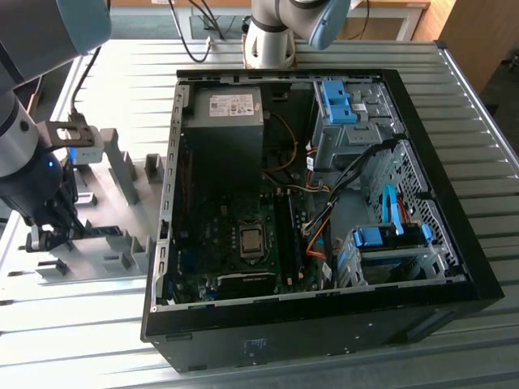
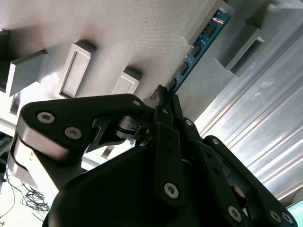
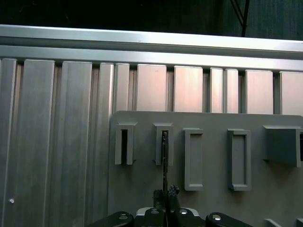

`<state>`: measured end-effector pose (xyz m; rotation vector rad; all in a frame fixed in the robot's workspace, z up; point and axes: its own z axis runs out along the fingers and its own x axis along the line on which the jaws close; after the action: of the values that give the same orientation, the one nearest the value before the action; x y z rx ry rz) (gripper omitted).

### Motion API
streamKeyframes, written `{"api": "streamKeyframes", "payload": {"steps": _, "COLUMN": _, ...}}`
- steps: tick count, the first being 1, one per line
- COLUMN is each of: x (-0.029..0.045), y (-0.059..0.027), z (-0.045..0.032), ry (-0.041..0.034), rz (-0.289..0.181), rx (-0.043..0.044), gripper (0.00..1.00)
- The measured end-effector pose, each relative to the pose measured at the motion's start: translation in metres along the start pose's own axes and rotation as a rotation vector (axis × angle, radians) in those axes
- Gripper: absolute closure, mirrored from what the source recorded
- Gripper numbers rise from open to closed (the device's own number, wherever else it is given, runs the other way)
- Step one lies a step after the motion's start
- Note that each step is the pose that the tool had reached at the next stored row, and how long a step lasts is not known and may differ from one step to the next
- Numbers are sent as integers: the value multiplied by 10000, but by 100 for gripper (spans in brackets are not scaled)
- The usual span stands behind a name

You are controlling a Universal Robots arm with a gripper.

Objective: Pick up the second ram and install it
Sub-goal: 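Pick up the second ram and move it above second insertion slot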

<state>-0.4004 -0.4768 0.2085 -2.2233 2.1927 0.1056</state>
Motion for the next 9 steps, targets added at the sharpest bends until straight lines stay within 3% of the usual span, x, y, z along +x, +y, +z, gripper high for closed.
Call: {"api": "streamKeyframes", "payload": {"steps": 9, "x": -2, "y": 1, "z": -31, "ry": -1, "rz": 0, "rx": 1, "gripper": 86}}
